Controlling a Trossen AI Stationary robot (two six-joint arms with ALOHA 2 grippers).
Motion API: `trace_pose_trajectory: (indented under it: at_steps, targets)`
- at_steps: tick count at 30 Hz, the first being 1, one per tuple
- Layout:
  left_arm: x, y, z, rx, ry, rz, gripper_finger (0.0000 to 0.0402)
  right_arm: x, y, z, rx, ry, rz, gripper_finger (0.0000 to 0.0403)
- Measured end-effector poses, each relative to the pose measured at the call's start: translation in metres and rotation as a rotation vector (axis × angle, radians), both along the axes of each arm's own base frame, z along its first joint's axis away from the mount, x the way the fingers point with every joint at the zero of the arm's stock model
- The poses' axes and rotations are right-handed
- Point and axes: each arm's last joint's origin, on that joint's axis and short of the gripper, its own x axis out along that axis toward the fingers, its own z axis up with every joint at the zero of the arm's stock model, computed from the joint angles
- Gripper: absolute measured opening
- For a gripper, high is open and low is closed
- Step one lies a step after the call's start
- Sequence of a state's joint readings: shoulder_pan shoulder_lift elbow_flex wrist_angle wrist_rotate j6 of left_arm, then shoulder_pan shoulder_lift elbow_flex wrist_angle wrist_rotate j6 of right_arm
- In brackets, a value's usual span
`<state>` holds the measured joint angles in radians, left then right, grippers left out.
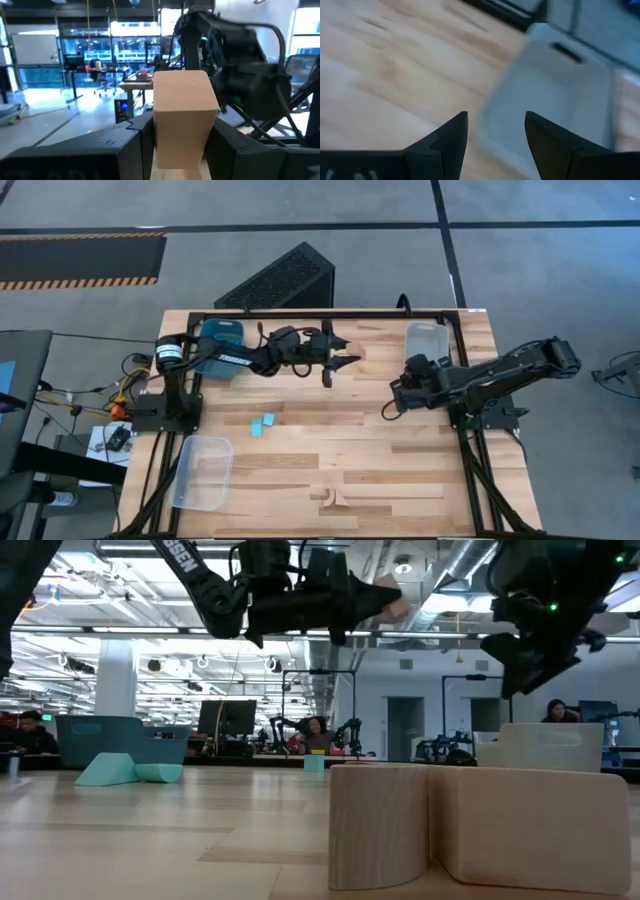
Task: Sort & place blocks by color
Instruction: Put the top brown block into the transparent bin
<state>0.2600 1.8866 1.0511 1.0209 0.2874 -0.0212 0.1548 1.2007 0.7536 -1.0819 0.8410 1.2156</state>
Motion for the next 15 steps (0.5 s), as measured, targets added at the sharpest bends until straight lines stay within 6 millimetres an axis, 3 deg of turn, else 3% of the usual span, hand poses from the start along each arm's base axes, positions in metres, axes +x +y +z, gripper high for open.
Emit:
trace_pose_trajectory:
  at_steps: [4,11,15]
  targets:
    - [0.001,-0.001,0.003,0.019,-0.012,0.000,0.0108,0.005,0.012,-0.005,-0.002,-0.034,0.054,0.0219]
    - [-0.002,0.000,0.015,0.030,-0.119,0.015,0.0136,0.000,0.030,0.005,0.005,-0.122,0.153,0.0219]
    - [0.001,0.002,0.019,-0.003,-0.089,0.008,0.0121,-0.002,0.038,0.008,0.015,-0.194,0.174,0.0219]
